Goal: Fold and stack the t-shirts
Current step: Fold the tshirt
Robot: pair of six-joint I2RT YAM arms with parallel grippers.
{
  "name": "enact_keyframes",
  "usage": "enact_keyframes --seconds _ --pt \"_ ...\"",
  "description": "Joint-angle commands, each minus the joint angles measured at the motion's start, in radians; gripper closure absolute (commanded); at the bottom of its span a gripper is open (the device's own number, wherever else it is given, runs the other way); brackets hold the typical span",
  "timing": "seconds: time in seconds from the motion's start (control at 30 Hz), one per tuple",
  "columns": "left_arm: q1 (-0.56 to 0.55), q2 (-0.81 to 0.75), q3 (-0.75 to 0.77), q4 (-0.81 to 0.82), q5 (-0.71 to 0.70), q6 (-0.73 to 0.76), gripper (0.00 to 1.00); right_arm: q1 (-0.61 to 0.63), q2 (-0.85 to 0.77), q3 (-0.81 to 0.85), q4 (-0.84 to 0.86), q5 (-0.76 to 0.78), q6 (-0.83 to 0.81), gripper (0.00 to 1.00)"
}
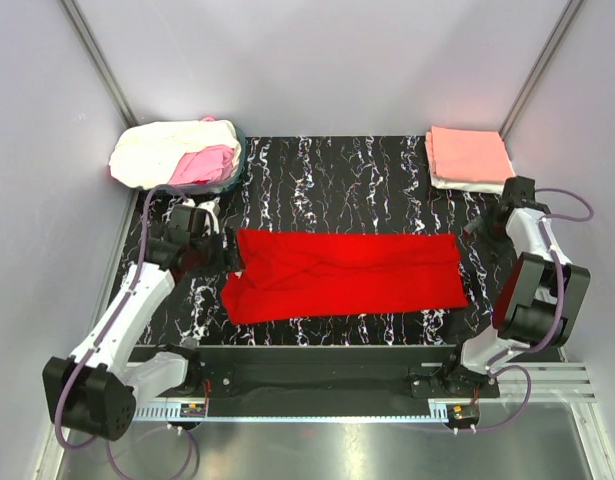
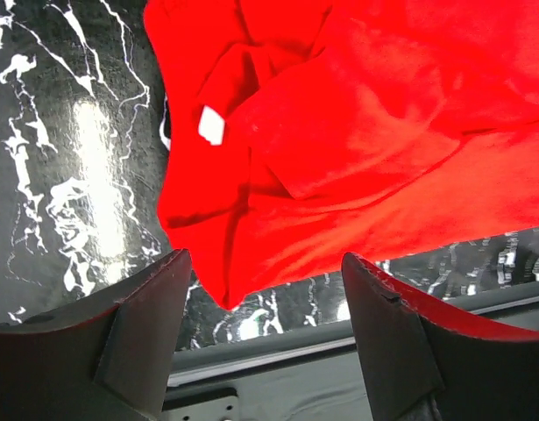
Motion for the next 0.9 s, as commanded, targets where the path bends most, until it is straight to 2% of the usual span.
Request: enact_keyframes --seconds 0.0,0.13,0.17,0.23,0.3,0.37,0.4,0.5,0.7,0.77,0.87 --pt "-0.004 -0.044 -0.059 0.076 -0.019 -0.077 0.26 0.067 -0.101 0.036 0.029 -0.058 0.013 0.24" --pt "-0.024 -0.024 -0.120 0.179 -0.007 -0.140 0.30 0.167 -0.098 0.013 0.116 -0.219 -0.019 0.32" --pt "-0.030 -0.009 -0.133 0.220 -0.008 -0.153 0.31 0.178 -0.079 0.023 0.125 -0.239 -0.025 0.37" --pt "-0.048 0.023 -0.154 0.253 -0.007 -0.186 0.33 0.198 -0.002 0.039 0.136 -0.305 -0.047 0.40" --pt "-0.073 0.049 -0.173 0.300 -0.007 -0.214 0.33 0.216 0.079 0.076 0.133 -0.314 -0.065 0.50" --pt "-0.096 0.081 -0.183 0.339 -0.008 -0.236 0.34 0.222 0.136 0.119 0.121 -0.305 -0.079 0.56" --pt "-0.102 0.091 -0.191 0.351 -0.008 -0.242 0.34 0.224 0.188 0.134 0.089 -0.279 -0.087 0.63" --pt "-0.122 0.117 -0.208 0.374 -0.016 -0.257 0.35 0.224 0.236 0.150 0.030 -0.203 -0.088 0.64" --pt "-0.128 0.134 -0.231 0.399 -0.019 -0.249 0.35 0.224 0.224 0.066 0.023 -0.149 -0.095 0.65" --pt "-0.128 0.135 -0.229 0.397 -0.021 -0.246 0.36 0.224 0.199 0.034 -0.003 -0.142 -0.073 0.67" --pt "-0.130 0.132 -0.229 0.392 -0.030 -0.240 0.36 0.224 0.069 -0.044 -0.014 -0.107 -0.041 0.71"
